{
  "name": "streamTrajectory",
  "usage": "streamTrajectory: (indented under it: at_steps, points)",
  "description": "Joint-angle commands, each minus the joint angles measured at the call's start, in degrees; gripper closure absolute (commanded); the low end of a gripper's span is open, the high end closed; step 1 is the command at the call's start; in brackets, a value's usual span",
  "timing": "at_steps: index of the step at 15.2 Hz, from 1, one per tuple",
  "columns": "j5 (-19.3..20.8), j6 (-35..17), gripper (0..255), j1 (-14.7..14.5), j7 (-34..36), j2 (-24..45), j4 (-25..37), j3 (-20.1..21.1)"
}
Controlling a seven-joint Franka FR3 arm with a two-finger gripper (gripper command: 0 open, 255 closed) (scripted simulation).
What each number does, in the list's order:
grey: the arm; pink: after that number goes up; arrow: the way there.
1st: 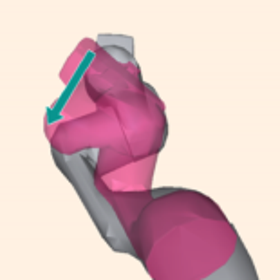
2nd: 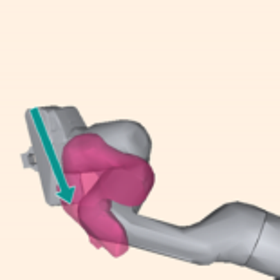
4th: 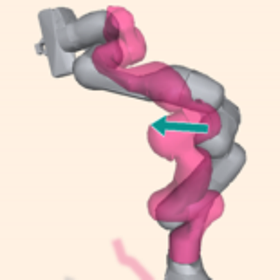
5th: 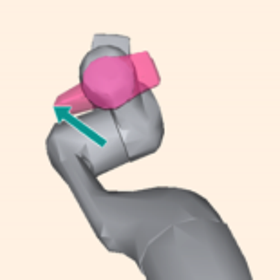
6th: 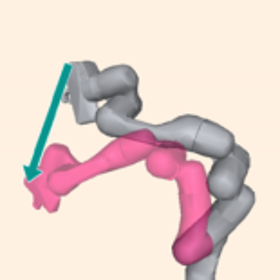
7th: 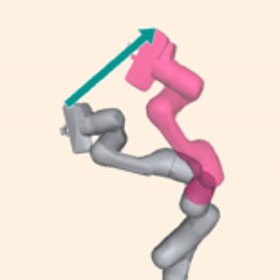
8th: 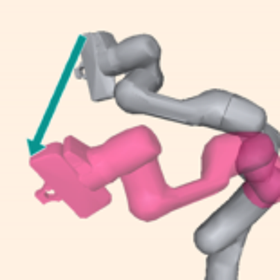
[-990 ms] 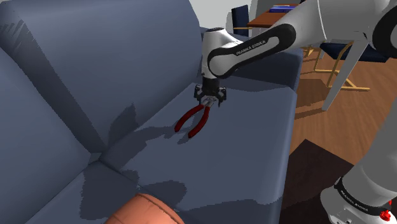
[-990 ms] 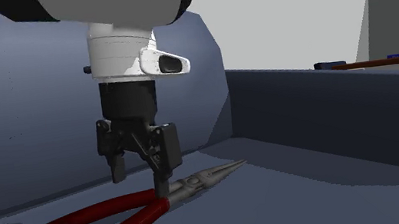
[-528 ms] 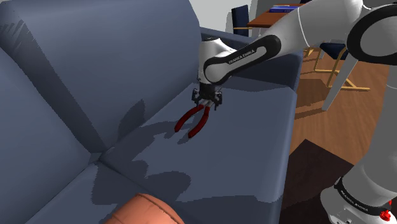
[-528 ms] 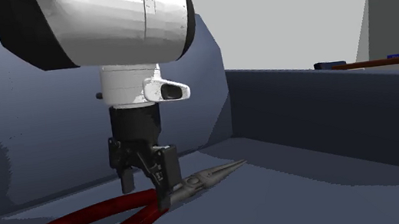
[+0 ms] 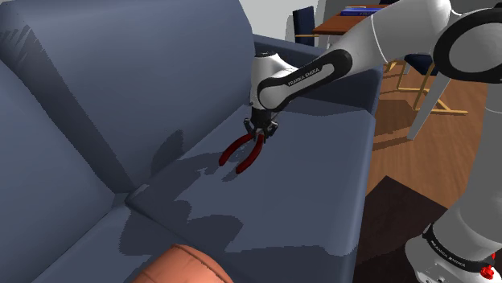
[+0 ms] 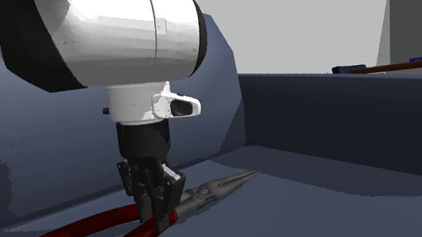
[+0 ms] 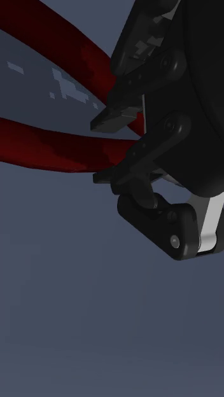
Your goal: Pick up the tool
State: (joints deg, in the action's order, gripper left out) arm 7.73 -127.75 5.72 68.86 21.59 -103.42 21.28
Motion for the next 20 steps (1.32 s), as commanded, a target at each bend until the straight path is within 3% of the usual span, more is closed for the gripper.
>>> streamTrajectory:
  at_steps: [1, 6, 20]
  points:
    - [0.07, 0.31, 255, -0.03, 0.04, 0.42, -0.12, -0.09]
    - [-0.07, 0.32, 255, 0.15, -0.12, 0.03, -0.49, -0.05]
    - [-2.15, 9.57, 255, 0.70, -1.29, -4.20, 4.82, 0.84]
